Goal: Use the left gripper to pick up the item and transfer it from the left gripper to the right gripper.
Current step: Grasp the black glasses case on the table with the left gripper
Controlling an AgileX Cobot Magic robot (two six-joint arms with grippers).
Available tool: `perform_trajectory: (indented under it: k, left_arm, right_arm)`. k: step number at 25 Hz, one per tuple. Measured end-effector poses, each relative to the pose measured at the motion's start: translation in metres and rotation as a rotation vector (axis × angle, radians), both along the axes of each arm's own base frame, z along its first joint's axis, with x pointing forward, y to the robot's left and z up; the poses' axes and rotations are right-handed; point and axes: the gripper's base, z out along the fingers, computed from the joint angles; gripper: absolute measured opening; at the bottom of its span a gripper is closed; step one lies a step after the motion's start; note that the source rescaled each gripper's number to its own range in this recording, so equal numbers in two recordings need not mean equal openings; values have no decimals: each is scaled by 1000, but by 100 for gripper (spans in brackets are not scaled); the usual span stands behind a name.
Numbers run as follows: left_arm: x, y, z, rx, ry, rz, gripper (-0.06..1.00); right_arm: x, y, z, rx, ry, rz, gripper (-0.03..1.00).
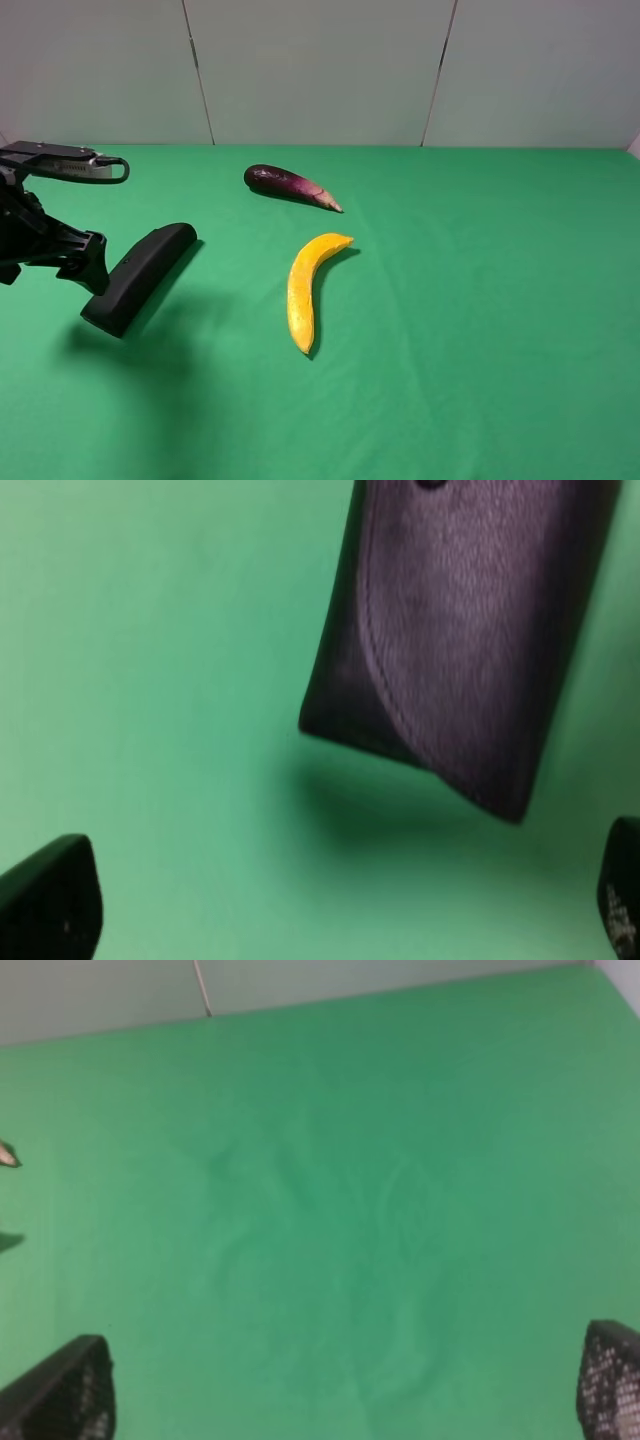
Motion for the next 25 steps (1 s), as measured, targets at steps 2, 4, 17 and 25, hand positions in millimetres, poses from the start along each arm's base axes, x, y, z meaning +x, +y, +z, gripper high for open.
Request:
perform_trajectory:
  k: [2,4,17,25]
  left_arm:
    - [3,-4,-7,4,3,-30,100]
    - [7,-9,-14,4,0,-56,100]
    - [21,-25,-61,8,42,-117,100]
    - [26,-27,-72,1,23,-120,100]
  right_arm:
    - [0,0,0,0,0,0,100]
    - [0,0,0,0,0,0,100]
    - [0,0,0,4,0,2,100]
    - [0,0,0,4,0,2,100]
